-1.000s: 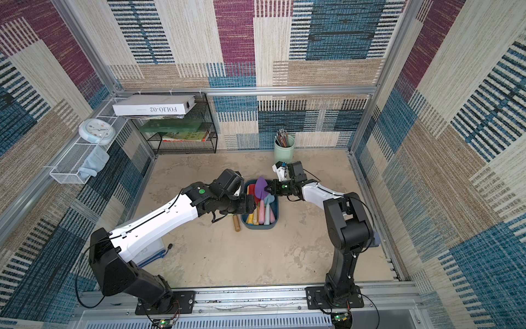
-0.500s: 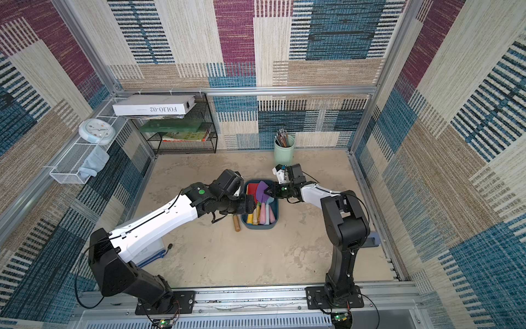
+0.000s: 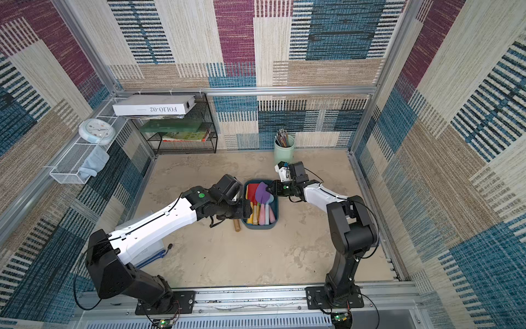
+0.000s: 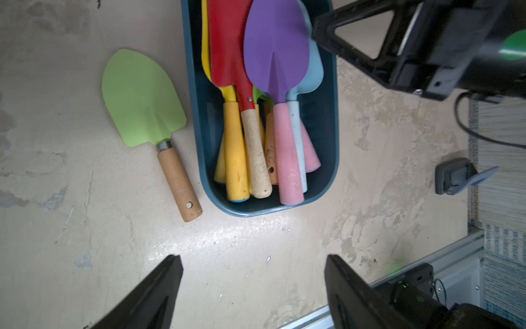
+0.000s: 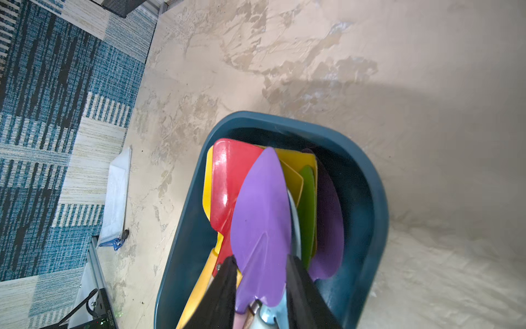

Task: Put the shovel into the storage box
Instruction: Place the shovel in the storage box, then pick up the shovel from the center of the board.

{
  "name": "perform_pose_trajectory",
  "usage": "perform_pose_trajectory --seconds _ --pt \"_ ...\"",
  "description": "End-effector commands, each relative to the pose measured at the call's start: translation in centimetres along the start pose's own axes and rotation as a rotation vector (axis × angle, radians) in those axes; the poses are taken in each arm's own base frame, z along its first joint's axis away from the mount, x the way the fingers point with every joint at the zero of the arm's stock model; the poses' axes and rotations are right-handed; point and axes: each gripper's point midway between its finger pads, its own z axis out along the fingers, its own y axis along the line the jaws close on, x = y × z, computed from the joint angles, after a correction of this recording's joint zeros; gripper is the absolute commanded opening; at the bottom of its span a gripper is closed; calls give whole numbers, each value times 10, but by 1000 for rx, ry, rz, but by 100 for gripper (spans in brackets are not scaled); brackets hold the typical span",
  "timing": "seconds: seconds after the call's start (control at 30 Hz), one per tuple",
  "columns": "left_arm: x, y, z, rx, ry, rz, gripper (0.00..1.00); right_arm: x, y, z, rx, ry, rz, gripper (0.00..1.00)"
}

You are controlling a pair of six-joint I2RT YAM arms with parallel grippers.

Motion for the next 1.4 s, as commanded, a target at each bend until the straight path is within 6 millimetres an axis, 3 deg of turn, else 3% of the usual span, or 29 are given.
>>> perform_pose_trajectory --seconds 0.0,0.27,0.57,0.97,1.37 --pt "4 19 3 -70 0 -61 82 2 -3 -7 38 2 -16 32" --pt "16 58 26 -164 62 -213 81 -3 6 -25 57 -22 -49 26" --pt "29 78 56 -191 137 -332 78 -7 13 -38 64 -39 -72 22" --pt "28 75 93 -149 186 -390 75 -4 7 -42 75 -37 -76 20" --pt "36 79 109 -173 225 -389 67 -2 2 -39 73 -30 -65 19"
